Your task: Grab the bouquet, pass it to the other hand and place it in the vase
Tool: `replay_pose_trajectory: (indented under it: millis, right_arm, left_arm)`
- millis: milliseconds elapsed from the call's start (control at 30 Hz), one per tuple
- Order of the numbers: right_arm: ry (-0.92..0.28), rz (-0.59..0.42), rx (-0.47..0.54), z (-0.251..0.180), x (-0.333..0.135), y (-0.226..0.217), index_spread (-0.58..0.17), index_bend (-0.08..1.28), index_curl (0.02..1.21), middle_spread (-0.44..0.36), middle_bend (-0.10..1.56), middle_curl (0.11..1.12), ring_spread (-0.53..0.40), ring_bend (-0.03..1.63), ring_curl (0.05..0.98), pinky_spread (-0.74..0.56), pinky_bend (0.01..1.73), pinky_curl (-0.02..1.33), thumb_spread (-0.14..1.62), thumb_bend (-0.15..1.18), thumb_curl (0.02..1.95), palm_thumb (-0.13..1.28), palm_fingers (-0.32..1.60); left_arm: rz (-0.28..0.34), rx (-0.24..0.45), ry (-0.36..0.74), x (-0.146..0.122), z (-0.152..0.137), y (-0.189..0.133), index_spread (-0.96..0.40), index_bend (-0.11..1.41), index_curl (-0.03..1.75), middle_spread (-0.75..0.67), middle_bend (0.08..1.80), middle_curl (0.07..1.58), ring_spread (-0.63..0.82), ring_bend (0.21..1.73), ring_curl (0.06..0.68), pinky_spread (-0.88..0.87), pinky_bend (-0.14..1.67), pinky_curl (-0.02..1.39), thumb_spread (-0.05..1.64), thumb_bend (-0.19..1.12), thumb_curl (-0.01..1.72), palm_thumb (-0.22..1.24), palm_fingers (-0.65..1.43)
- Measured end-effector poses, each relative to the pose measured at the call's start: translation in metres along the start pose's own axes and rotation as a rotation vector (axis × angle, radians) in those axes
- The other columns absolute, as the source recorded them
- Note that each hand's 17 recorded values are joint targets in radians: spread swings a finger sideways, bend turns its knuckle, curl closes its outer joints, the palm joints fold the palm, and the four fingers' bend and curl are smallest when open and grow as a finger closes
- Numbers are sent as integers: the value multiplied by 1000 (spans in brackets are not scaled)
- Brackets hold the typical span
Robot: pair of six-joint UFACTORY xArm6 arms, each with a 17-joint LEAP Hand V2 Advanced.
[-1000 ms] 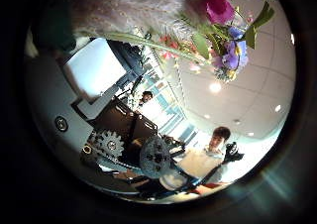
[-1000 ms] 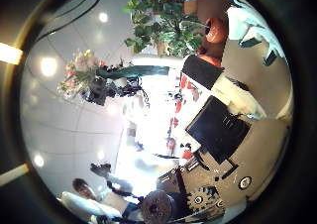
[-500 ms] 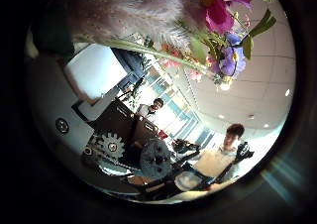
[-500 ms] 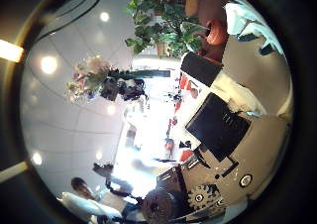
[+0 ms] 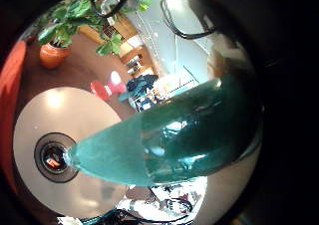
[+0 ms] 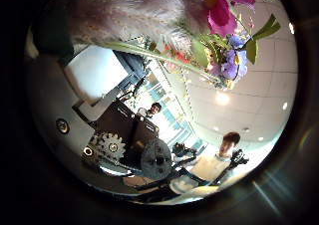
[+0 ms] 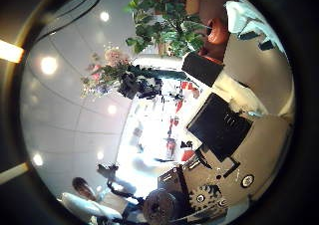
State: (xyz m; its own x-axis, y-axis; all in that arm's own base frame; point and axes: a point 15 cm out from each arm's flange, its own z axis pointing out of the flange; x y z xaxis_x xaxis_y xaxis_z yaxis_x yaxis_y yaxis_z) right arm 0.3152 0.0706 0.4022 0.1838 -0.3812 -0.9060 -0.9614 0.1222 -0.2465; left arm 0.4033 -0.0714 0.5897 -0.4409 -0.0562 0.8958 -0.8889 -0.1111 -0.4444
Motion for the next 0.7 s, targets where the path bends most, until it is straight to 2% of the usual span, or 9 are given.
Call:
replay_pose_trajectory:
  millis: [700]
  right_arm:
    - [28, -22, 17, 1, -5, 7, -443, 183, 680, -246, 691, 782, -284, 1120, 543, -549, 988, 504, 1019, -21, 526, 781, 834]
  left_arm:
    - [-44, -9, 0, -35, -5, 3, -759, 592, 1333, -556, 1074, 1038, -404, 1508, 531, -698, 1016, 1215, 1112, -3, 899, 1085, 1076]
